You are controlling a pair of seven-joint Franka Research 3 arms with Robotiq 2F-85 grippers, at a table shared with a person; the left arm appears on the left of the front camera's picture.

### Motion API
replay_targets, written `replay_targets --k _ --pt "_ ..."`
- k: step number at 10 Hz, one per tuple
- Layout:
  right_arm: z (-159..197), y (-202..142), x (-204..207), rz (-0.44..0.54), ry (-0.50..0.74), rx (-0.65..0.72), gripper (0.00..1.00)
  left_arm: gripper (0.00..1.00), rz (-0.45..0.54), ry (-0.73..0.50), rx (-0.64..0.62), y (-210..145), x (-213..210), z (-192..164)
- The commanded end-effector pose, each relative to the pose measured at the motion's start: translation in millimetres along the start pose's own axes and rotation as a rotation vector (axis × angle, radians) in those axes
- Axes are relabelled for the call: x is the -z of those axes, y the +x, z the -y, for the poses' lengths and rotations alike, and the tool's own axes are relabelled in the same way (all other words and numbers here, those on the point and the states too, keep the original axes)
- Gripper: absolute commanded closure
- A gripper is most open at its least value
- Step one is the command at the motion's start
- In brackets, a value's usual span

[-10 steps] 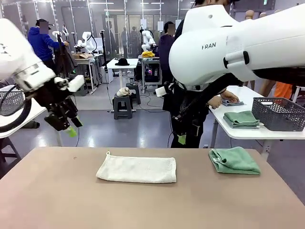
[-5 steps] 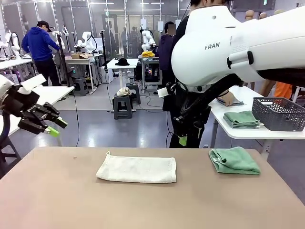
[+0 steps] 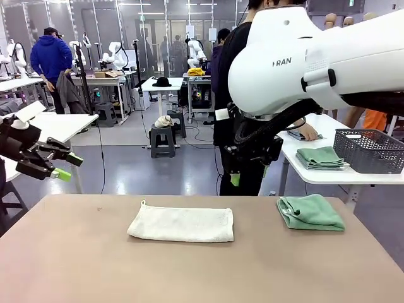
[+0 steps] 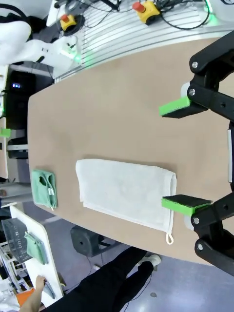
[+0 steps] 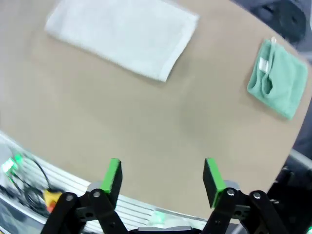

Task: Fold the towels and place them in the basket.
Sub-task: When a person lays out a Towel with hook on the table, fold it in half twice.

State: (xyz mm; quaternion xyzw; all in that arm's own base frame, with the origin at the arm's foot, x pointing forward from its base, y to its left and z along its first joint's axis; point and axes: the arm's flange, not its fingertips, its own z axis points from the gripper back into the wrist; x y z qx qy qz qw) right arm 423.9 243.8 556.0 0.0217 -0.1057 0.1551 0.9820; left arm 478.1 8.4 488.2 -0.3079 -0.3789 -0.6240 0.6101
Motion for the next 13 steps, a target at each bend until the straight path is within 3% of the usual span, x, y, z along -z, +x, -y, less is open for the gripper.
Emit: replay_targets --k 1,2,5,12,13 --pt "2 -5 12 0.118 0.012 0.231 0.12 0.06 0.026 0.010 0.003 -7 9 1" --pt "2 -4 16 0.136 0.019 0.284 0.00 0.00 0.057 0.009 0.005 -11 9 1" --pt "7 1 30 0.088 0.071 0.363 0.00 0.00 0.107 0.021 -0.009 -13 15 2" --pt "7 2 29 0.070 0.058 0.331 0.00 0.00 0.073 0.013 -0.036 -12 15 0" --pt "5 10 53 0.066 0.040 0.371 0.00 0.00 0.073 0.013 -0.036 -12 15 0"
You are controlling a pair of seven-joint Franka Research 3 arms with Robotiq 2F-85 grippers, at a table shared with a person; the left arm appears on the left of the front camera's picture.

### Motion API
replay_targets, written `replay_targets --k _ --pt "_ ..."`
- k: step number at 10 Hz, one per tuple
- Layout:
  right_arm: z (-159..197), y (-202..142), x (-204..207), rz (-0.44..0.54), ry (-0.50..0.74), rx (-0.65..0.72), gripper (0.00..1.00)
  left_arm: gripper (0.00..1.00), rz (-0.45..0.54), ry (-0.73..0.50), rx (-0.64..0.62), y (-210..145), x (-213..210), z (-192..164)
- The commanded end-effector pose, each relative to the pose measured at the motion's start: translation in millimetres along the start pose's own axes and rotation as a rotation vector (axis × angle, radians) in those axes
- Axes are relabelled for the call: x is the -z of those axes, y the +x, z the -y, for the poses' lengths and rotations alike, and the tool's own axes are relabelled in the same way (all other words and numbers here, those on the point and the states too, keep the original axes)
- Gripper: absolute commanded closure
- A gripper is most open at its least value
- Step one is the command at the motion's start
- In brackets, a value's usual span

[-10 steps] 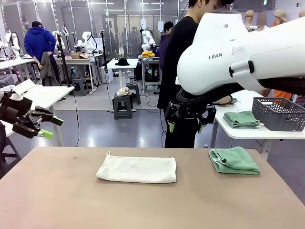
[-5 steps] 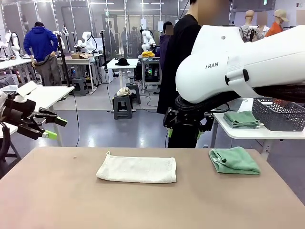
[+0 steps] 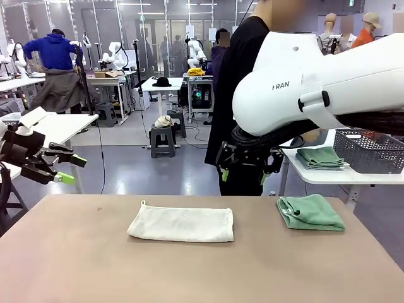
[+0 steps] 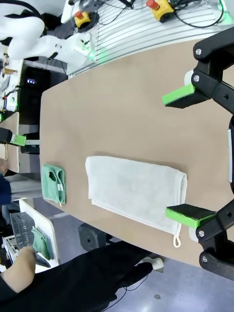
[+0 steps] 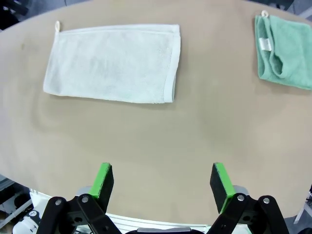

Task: Fold the towels and place them in the basket.
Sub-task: When a person lays out a Towel with hook on the table, fold it in half twice.

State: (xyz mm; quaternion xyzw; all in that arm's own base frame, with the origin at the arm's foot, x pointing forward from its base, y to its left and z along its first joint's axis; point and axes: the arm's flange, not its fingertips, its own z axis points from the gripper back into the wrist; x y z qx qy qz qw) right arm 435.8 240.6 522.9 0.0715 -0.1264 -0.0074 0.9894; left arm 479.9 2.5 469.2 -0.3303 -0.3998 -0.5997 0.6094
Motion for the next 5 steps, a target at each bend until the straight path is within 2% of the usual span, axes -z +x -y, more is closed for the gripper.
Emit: replay_targets --k 1,5 --pt "-7 10 45 -0.009 -0.031 0.065 0.00 0.00 0.004 -0.003 -0.003 2 0 -1" --pt "-9 17 132 -0.020 -0.071 0.134 0.00 0.00 0.004 -0.003 -0.003 2 0 -1"
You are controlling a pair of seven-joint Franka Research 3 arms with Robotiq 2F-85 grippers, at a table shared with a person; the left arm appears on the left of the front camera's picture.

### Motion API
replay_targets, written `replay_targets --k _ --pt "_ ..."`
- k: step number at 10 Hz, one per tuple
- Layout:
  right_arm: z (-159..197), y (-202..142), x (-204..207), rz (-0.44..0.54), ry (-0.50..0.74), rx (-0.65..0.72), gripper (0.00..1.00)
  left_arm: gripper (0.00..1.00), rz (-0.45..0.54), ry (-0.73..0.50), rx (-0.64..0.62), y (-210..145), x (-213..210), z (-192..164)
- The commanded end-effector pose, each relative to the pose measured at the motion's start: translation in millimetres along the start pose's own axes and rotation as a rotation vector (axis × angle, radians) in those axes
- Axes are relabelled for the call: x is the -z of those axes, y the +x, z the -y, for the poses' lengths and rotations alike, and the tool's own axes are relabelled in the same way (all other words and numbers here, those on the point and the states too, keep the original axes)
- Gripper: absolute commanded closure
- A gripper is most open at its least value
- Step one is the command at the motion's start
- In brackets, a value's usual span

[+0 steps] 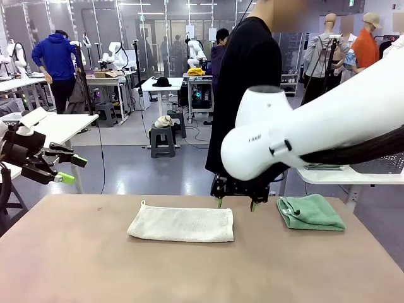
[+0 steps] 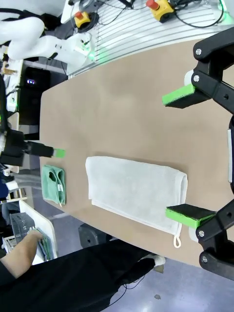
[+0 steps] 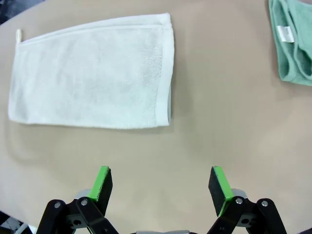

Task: Fold the towels and place them in the basket.
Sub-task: When a person lays out a Towel with hook on the table, fold it in half twice.

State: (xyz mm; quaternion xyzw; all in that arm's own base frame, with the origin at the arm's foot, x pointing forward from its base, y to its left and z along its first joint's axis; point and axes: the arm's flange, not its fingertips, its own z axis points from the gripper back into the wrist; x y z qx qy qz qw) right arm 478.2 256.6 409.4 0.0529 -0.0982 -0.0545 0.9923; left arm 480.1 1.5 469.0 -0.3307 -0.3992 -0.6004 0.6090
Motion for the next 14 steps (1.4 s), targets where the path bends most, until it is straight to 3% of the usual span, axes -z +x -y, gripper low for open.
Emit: replay_targets --k 1,6,14 --pt "-14 7 29 0.025 -0.030 0.043 0.00 0.00 0.005 -0.001 -0.004 1 -1 0" --pt "-29 21 79 0.027 -0.074 0.040 0.00 0.00 0.005 -0.001 -0.004 1 -1 0" --pt "-25 60 123 0.032 -0.079 0.027 0.00 0.00 0.005 -0.001 -0.004 1 -1 0"
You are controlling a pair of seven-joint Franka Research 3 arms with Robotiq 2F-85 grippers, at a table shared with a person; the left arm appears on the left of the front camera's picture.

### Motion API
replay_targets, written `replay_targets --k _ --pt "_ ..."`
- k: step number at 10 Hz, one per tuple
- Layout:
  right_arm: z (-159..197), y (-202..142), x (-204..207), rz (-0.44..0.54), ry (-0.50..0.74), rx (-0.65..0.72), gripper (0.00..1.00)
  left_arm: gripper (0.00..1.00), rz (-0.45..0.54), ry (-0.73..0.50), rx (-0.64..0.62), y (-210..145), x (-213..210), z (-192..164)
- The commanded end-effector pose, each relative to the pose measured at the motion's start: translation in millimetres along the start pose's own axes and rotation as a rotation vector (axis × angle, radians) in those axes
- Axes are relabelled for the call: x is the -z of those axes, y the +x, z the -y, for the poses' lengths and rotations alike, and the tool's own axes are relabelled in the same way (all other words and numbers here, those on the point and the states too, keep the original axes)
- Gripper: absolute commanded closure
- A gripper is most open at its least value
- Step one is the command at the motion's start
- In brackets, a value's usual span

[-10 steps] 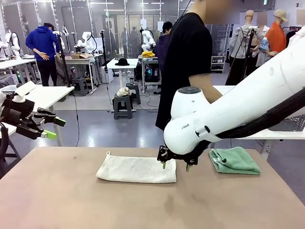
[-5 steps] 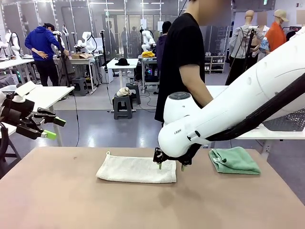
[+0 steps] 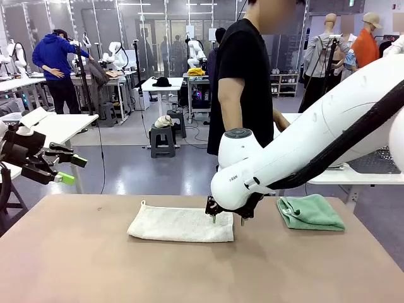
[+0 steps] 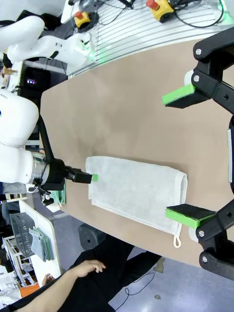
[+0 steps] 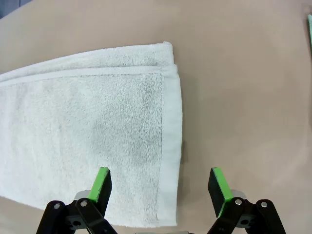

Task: Fold the towels and place them in the basket.
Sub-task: When a person lays out a Towel with hook on the table, fold it in half twice.

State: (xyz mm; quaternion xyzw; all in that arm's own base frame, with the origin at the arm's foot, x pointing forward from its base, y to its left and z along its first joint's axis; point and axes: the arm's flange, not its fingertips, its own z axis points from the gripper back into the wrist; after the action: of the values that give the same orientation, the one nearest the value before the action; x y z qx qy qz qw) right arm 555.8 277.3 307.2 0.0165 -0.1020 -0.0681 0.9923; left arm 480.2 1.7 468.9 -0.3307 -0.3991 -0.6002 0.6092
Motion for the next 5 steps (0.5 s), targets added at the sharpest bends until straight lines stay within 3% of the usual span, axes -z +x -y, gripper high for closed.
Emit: replay_targets --k 1,2,3,4,5 --pt "-8.6 8.4 9.7 0.010 -0.002 0.013 0.00 0.00 0.005 -0.001 -0.003 1.5 -0.9 -0.3" --pt "-8.0 10.4 13.1 0.002 -0.002 0.014 0.00 0.00 0.005 -0.001 -0.003 1.5 -0.9 -0.3" --pt "-8.0 11.1 16.3 0.002 0.000 0.000 0.07 0.00 0.005 -0.001 -0.003 1.5 -0.9 -0.3" --pt "-8.4 12.2 18.3 -0.006 -0.003 0.006 0.20 0.00 0.005 -0.001 -0.003 1.5 -0.9 -0.3" --pt "-8.9 12.8 19.6 -0.008 -0.005 0.007 0.26 0.00 0.005 -0.001 -0.003 1.5 -0.9 -0.3"
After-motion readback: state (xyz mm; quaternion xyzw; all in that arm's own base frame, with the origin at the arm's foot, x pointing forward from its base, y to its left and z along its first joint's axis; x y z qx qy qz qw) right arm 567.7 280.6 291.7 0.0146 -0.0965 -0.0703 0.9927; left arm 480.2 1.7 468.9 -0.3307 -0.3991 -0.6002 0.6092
